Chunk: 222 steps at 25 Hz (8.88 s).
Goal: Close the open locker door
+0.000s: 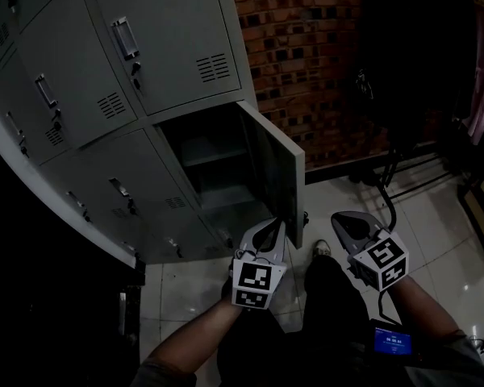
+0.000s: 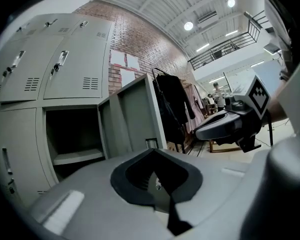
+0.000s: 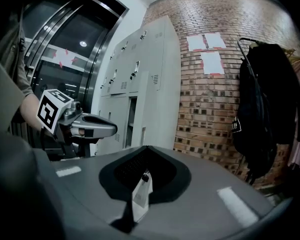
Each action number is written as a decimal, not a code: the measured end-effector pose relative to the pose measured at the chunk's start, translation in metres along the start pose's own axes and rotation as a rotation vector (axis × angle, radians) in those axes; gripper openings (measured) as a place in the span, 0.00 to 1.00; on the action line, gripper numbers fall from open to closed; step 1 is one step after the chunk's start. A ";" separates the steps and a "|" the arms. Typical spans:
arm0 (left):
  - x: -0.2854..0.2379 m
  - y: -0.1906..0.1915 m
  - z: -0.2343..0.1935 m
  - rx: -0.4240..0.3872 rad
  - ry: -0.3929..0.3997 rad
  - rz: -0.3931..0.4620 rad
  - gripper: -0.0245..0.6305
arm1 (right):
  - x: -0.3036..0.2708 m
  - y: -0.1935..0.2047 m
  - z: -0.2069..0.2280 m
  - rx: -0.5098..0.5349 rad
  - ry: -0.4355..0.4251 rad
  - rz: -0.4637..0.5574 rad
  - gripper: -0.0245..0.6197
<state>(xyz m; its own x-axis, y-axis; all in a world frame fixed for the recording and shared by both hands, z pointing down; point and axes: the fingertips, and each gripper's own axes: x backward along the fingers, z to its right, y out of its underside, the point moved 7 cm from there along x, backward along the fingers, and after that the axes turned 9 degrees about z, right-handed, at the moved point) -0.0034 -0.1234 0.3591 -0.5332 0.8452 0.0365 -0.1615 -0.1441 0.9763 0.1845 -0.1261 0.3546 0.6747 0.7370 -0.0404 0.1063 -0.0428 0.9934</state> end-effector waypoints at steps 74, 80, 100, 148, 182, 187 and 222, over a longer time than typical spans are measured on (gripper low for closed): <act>0.090 0.063 -0.149 0.122 -0.244 -0.066 0.04 | -0.213 0.004 -0.152 0.009 -0.340 -0.016 0.30; 0.100 0.070 -0.171 0.119 -0.288 -0.074 0.04 | -0.242 0.002 -0.164 0.026 -0.356 -0.011 0.30; 0.107 0.085 -0.232 0.105 -0.396 -0.086 0.04 | -0.330 0.002 -0.184 0.100 -0.361 0.009 0.24; 0.102 0.114 -0.300 0.143 -0.455 -0.105 0.04 | -0.450 0.009 -0.163 0.161 -0.043 -0.042 0.13; 0.063 0.050 -0.174 0.149 -0.304 -0.055 0.04 | -0.230 -0.006 -0.061 0.065 0.011 -0.060 0.07; 0.058 0.042 -0.137 0.165 -0.283 -0.053 0.04 | -0.167 -0.006 -0.041 0.063 0.026 -0.048 0.05; 0.065 0.029 -0.060 0.177 -0.186 -0.032 0.04 | -0.042 -0.005 -0.032 -0.023 0.050 0.010 0.05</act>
<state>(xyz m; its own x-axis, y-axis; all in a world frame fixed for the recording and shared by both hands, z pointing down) -0.0921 -0.1038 0.3769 -0.3654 0.9304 0.0279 -0.0196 -0.0377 0.9991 0.1323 -0.1355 0.3545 0.6383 0.7693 -0.0258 0.0824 -0.0349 0.9960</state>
